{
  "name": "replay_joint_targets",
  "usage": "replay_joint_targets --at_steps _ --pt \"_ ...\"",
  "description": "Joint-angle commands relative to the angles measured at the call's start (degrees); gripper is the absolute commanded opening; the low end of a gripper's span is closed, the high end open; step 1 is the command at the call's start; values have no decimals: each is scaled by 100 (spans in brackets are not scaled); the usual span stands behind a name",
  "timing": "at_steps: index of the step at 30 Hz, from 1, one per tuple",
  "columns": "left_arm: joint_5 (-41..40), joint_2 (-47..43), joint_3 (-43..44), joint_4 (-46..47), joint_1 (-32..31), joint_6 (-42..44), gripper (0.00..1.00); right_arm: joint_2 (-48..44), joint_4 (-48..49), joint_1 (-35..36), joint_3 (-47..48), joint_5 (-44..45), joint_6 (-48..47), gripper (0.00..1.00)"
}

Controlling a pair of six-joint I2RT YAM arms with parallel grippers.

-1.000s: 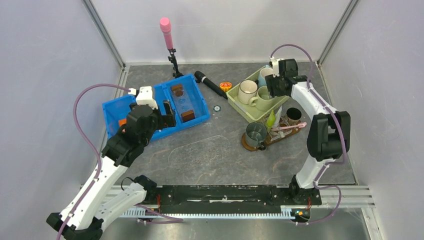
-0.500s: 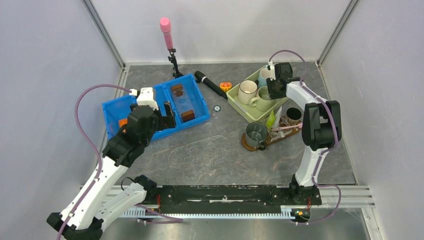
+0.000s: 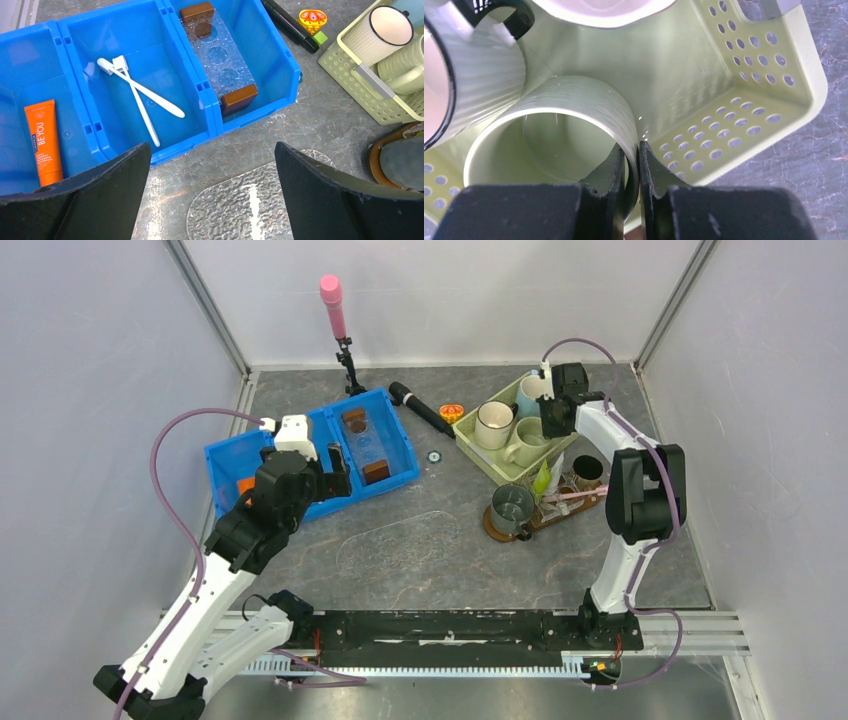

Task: Prepare toiletry sets of a toothbrush and toothpaste on the tray

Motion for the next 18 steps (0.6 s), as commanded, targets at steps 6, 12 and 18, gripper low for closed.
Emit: replay_joint_targets --at_steps 6,12,18 --pt "-3 -24 -49 155 28 222 100 -1073 -185 24 783 -26 90 0" --pt "5 -48 -50 156 27 224 100 -1351 -358 18 1091 -141 98 0" --pt "24 -41 -58 155 29 214 100 -1606 -506 66 1342 -394 134 0"
